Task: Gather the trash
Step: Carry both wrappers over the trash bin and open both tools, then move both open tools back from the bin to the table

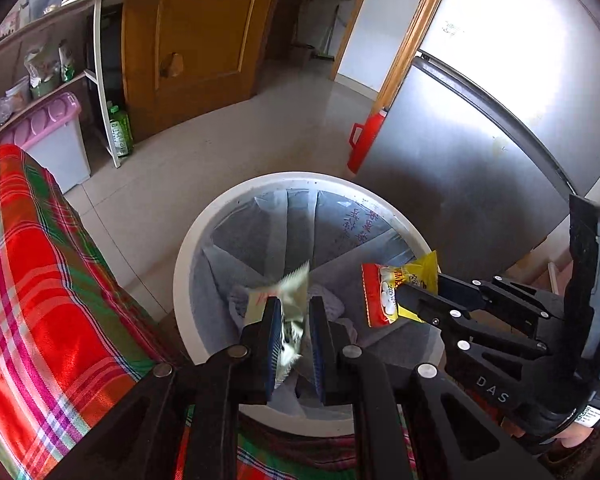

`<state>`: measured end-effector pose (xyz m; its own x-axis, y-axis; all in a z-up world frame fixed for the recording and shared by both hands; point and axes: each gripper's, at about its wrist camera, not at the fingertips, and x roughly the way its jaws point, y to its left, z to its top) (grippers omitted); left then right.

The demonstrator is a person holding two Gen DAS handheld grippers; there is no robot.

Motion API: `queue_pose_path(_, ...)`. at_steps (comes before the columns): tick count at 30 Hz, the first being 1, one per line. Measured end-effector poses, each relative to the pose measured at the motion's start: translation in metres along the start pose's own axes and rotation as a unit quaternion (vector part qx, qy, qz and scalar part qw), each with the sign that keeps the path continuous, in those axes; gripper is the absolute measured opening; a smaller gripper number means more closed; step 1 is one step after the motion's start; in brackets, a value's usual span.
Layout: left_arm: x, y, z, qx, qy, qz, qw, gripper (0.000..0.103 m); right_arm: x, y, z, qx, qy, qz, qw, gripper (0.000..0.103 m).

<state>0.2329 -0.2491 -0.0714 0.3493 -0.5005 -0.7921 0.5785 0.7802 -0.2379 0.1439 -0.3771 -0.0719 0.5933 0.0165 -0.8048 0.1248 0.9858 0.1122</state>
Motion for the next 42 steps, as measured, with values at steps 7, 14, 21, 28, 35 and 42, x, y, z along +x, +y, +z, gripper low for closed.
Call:
queue_pose_path(7,-0.001,0.0,0.0,-0.002,-0.003,0.005,1.0,0.03,0.001,0.0,-0.001,0.004,0.003,-0.004,1.0,0.049)
queue_pose_path(14,-0.013,0.004,-0.002,-0.009,-0.01,0.0,0.9999,0.036,-0.005,0.002,-0.003,0.006,0.0,-0.008,1.0,0.049)
queue_pose_path(21,-0.035,0.009,-0.007,-0.02,-0.028,-0.005,0.9994,0.037,-0.02,0.011,-0.001,0.006,-0.015,-0.011,1.0,0.049)
queue_pose_path(28,-0.069,0.027,-0.017,-0.037,-0.057,0.008,0.9977,0.044,-0.035,0.027,0.004,0.001,-0.036,0.001,0.999,0.049)
queue_pose_path(35,-0.107,0.056,-0.032,-0.061,-0.083,0.036,0.994,0.046,-0.043,0.06,0.01,-0.018,-0.05,0.03,0.998,0.049)
queue_pose_path(42,-0.147,0.093,-0.053,-0.091,-0.108,0.072,0.9874,0.051,-0.043,0.102,0.014,-0.046,-0.056,0.063,0.995,0.049)
